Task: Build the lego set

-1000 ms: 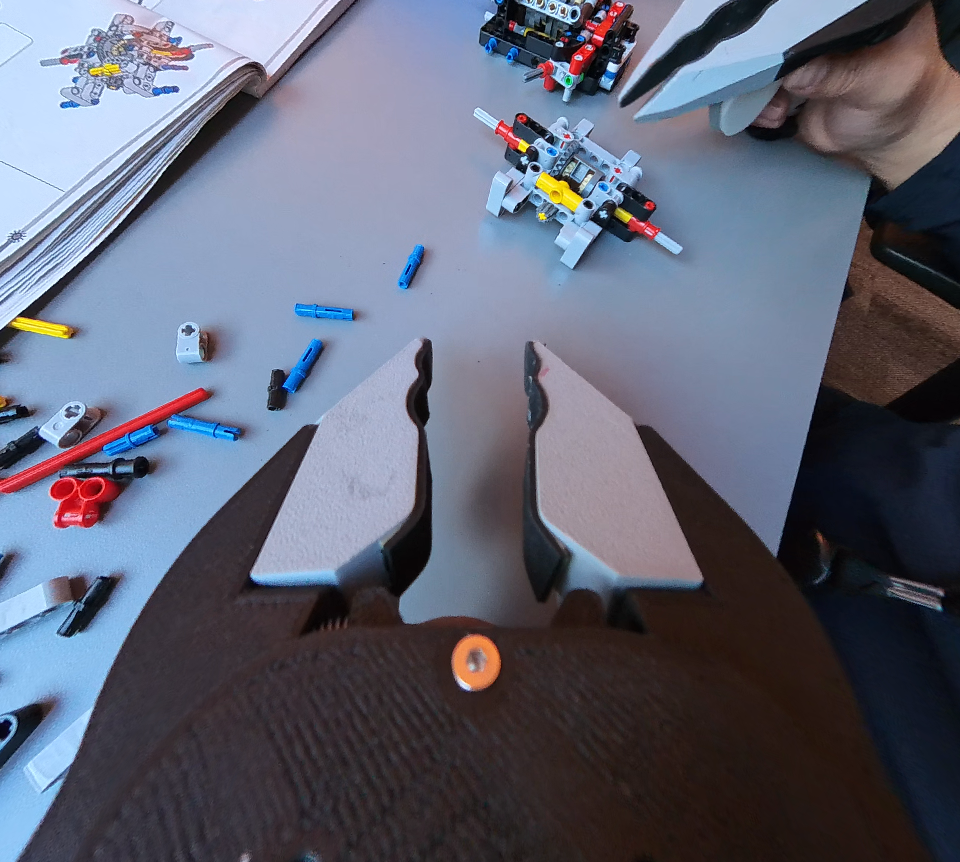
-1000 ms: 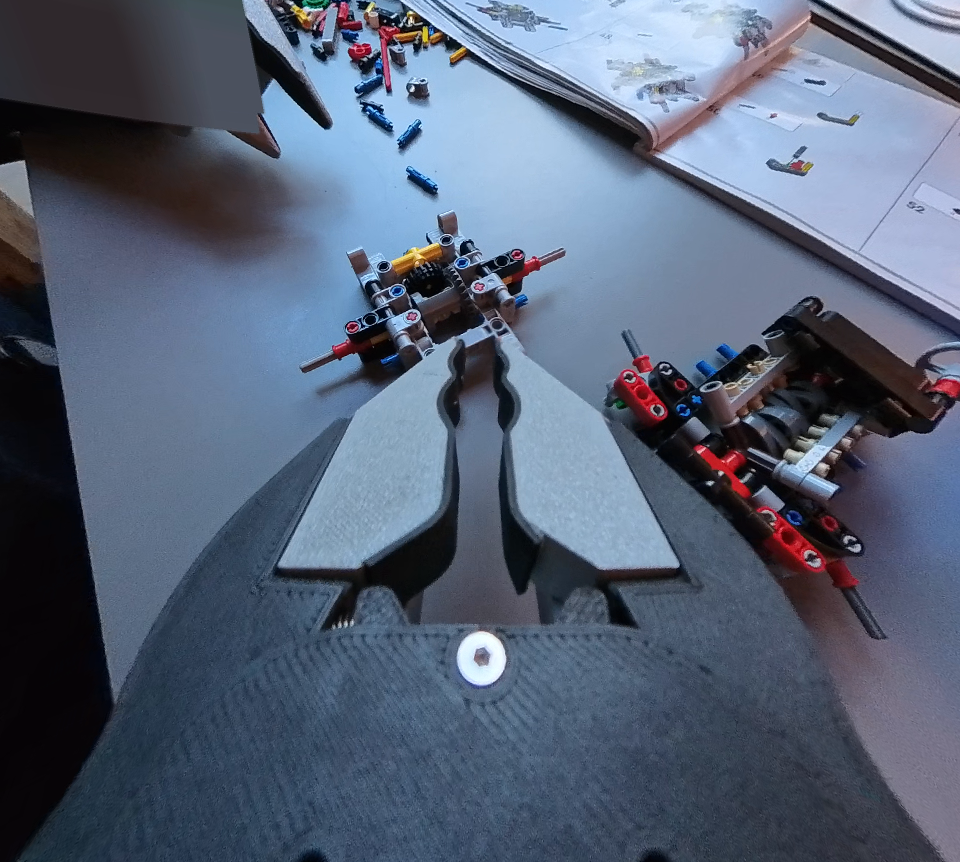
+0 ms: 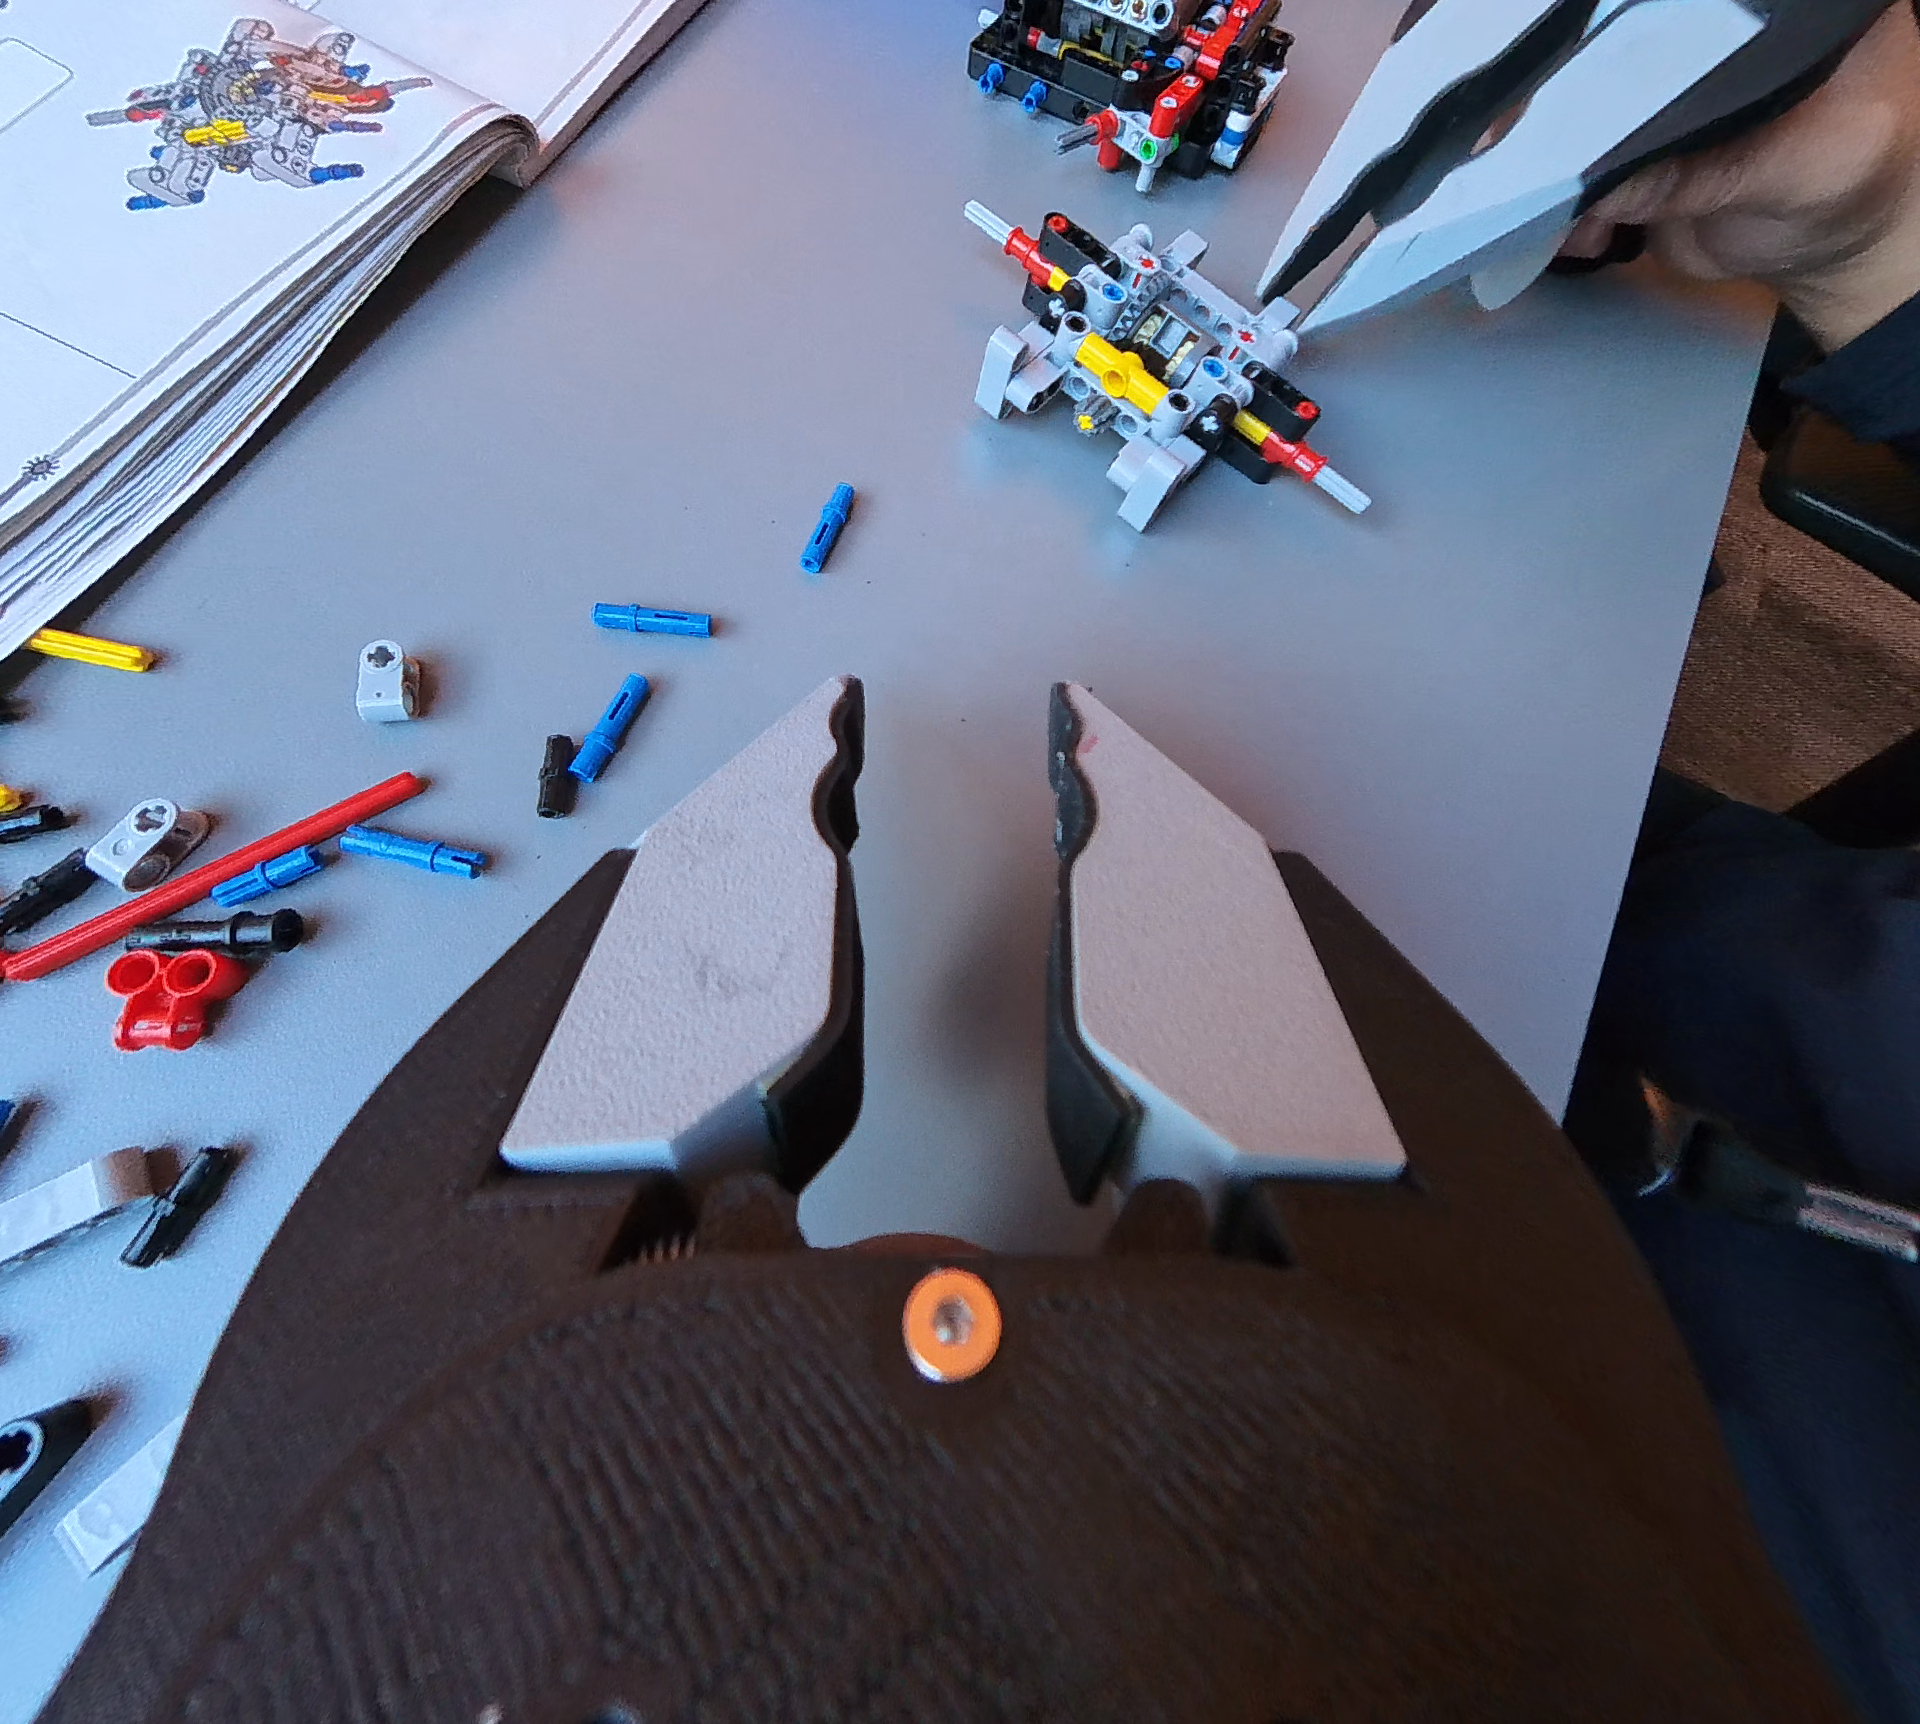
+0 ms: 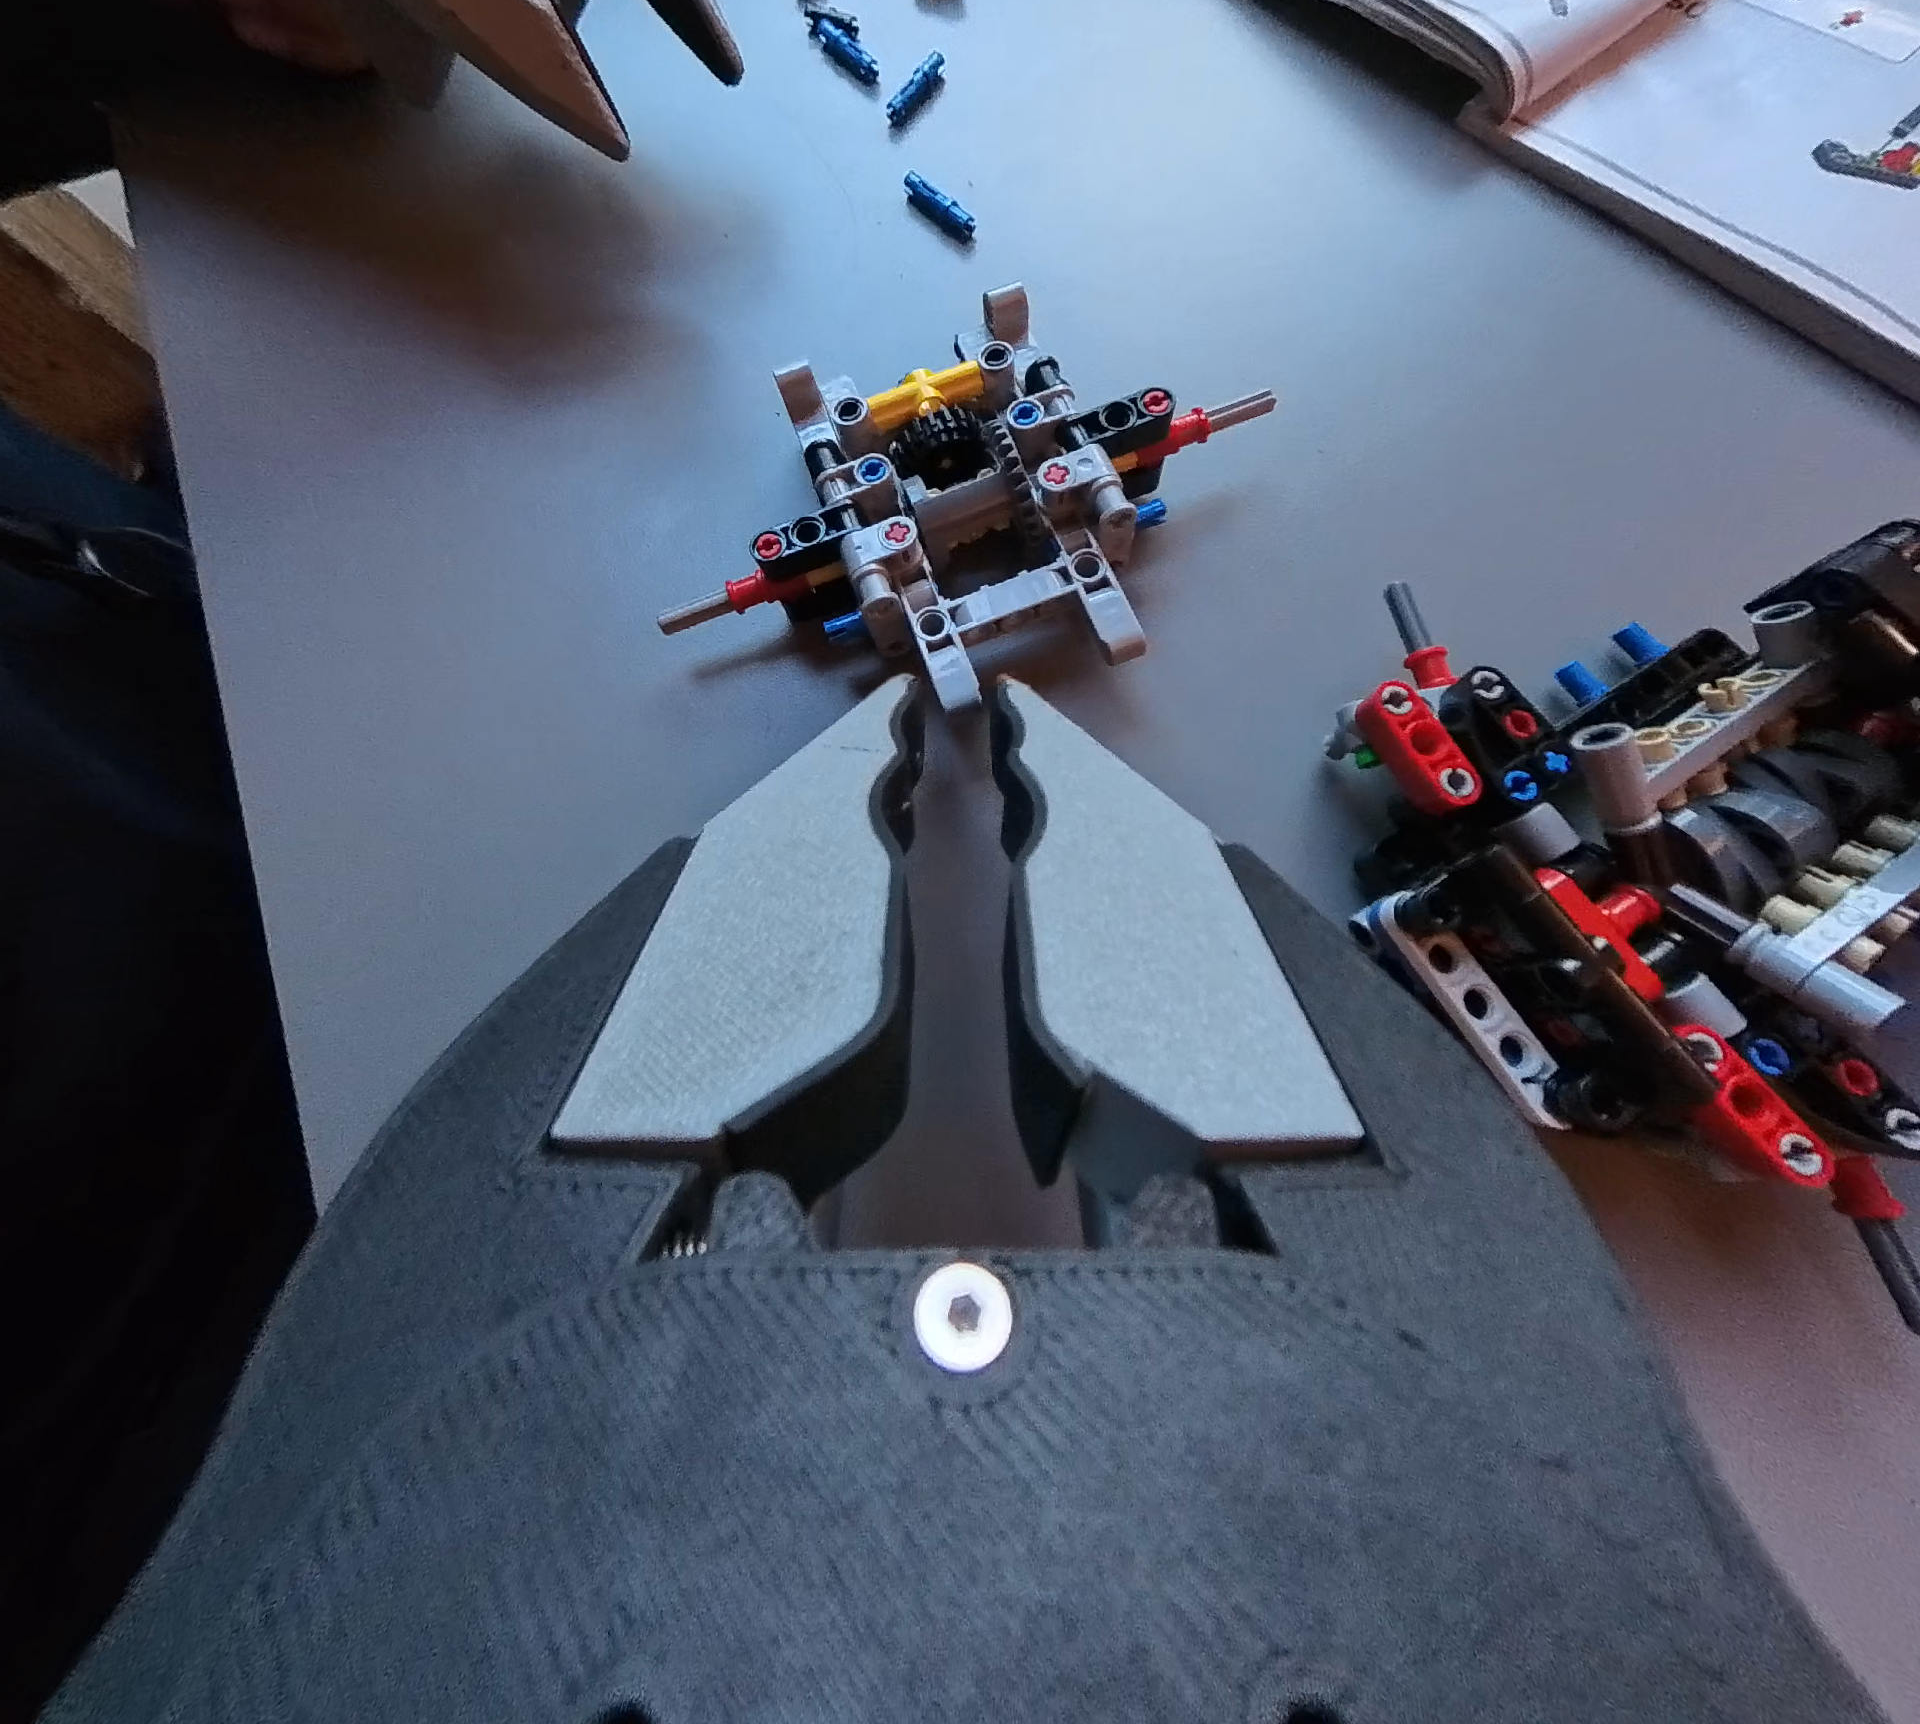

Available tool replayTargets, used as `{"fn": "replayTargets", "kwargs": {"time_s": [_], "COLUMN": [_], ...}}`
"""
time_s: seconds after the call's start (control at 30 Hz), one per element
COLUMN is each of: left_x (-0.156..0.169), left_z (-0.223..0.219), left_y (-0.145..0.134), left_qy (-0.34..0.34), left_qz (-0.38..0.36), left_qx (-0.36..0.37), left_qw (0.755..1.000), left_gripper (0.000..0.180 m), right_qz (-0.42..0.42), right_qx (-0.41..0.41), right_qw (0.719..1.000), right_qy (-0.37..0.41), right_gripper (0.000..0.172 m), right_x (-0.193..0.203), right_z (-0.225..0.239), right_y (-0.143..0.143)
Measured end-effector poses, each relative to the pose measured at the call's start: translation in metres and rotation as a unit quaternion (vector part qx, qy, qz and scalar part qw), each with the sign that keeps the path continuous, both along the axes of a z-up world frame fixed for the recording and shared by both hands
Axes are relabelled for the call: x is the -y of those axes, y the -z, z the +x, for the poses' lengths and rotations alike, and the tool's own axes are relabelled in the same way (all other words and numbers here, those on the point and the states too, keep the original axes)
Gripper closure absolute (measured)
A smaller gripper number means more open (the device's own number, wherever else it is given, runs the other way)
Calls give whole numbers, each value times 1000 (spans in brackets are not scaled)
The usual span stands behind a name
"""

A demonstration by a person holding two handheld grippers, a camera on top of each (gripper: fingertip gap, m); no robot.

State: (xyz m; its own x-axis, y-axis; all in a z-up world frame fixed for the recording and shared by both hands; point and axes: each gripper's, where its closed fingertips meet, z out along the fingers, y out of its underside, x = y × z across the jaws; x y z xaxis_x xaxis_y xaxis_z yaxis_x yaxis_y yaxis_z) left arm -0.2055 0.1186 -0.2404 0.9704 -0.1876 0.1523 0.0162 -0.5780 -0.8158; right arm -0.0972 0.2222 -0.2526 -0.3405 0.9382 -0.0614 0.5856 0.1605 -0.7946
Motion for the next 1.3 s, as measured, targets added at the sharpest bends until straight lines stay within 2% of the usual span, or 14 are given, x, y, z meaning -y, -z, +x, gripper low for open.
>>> {"fn": "replayTargets", "kwargs": {"time_s": [0.63,1.3], "left_x": [1,0], "left_z": [2,-1], "left_y": [-1,2], "left_qy": [7,-3], "left_qz": [3,-7], "left_qx": [5,6], "left_qw": [1000,1000], "left_gripper": [147,147], "right_qz": [-23,-11], "right_qx": [-48,-90], "right_qw": [999,996], "right_qy": [-5,-4], "right_gripper": [169,166], "right_x": [-2,-3], "right_z": [-2,-8], "right_y": [-16,-26]}}
